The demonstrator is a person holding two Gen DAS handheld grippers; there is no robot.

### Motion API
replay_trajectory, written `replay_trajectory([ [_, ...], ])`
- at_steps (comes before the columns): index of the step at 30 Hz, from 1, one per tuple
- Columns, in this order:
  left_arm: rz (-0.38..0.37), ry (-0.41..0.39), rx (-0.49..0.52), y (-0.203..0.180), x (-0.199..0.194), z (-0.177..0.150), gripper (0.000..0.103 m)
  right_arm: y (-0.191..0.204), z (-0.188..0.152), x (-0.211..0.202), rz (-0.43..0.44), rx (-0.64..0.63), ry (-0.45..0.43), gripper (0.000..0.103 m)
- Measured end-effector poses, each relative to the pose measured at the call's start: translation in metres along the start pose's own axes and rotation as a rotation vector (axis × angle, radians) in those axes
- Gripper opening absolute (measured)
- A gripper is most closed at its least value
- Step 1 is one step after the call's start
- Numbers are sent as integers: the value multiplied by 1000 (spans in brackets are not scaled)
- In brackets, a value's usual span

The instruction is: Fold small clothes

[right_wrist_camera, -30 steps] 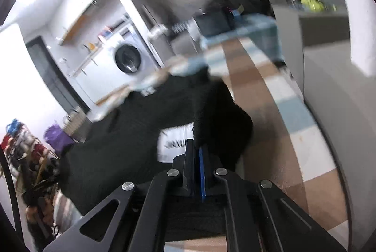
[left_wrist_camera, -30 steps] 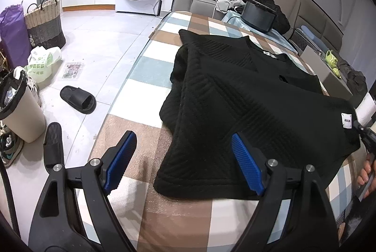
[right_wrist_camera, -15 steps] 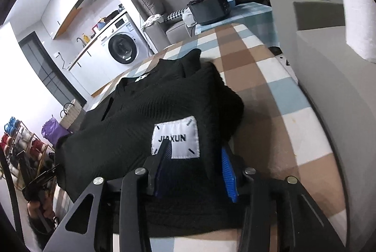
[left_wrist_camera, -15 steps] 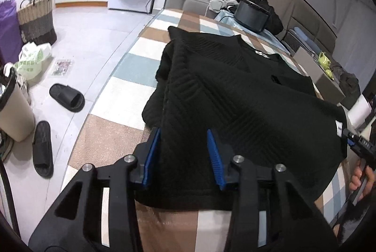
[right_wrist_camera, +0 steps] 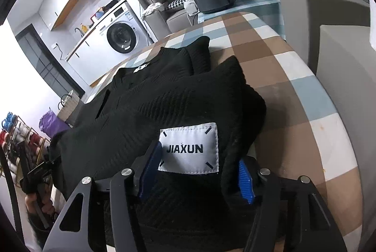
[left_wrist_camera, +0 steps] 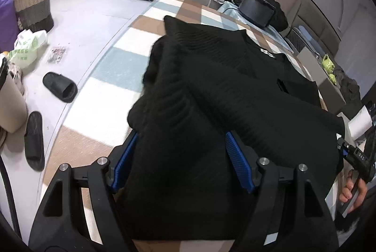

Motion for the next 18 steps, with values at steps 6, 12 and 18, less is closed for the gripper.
replay_trajectory([
  [6, 34, -2, 80, -12, 7, 2, 39, 9, -2, 6, -50, -83, 19, 38],
  [12, 50, -5, 141, -22, 2, -6, 32, 11, -9, 0, -34, -100, 28, 31],
  [18, 71, -8, 190, -27, -11, -24, 32, 15, -27, -13, -22, -116, 44, 31],
])
Point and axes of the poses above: each gripper's, at about its wrist camera, not at the fingertips, and x roughly the way its jaws point, y to its left, z to its top, the point moved 6 cm from there along x, roughly the way its jaws point, and after that the axes turned 4 degrees about z, right-handed, at the moved point
